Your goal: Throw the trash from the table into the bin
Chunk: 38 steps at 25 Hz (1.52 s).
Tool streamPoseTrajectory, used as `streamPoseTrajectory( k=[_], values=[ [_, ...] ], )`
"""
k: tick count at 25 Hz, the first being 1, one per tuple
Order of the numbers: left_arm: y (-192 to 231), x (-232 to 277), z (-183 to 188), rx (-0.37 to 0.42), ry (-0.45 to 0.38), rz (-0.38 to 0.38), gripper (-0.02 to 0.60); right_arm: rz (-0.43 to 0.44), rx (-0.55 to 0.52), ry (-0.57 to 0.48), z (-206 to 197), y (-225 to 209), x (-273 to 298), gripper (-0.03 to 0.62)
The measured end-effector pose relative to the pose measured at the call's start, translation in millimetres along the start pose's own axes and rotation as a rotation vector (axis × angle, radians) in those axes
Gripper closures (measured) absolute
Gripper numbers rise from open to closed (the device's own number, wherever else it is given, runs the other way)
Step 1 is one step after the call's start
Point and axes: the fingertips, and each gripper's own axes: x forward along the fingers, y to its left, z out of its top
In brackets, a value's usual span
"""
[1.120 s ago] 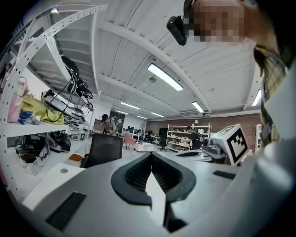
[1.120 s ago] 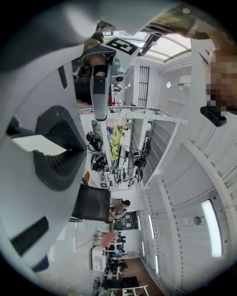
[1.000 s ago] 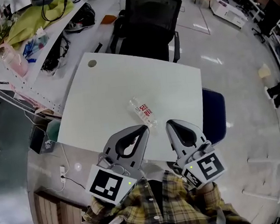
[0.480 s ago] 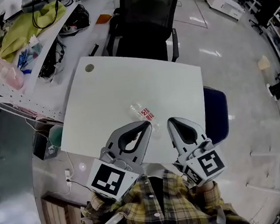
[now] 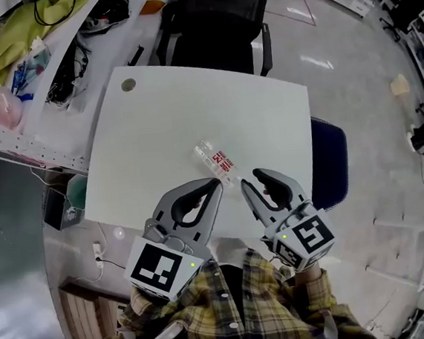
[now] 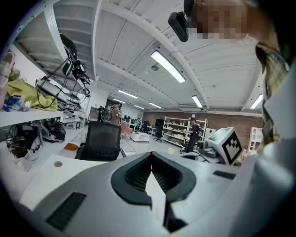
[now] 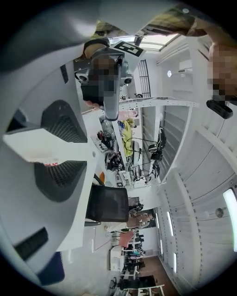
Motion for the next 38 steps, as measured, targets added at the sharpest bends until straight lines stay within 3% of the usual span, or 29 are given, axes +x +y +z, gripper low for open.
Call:
streamPoseTrajectory(
  k=[15, 25, 38],
  values=[
    [29.1, 6.0, -58.6, -0.084, 0.121, 0.072, 0.572, 0.104, -0.064, 0.329, -122.7, -28.2, 72.8, 0.272],
    [44.3, -7.6, -88.3, -0.134, 0.155, 0.133, 0.572, 0.112, -0.028, 0.495, -196.7, -46.8, 102.7, 0.267],
    [57.0, -28.6, -107.0, -0.182, 0.167, 0.194, 0.572, 0.115, 0.021, 0.565, -227.6, -48.7, 131.2, 0.267]
  ],
)
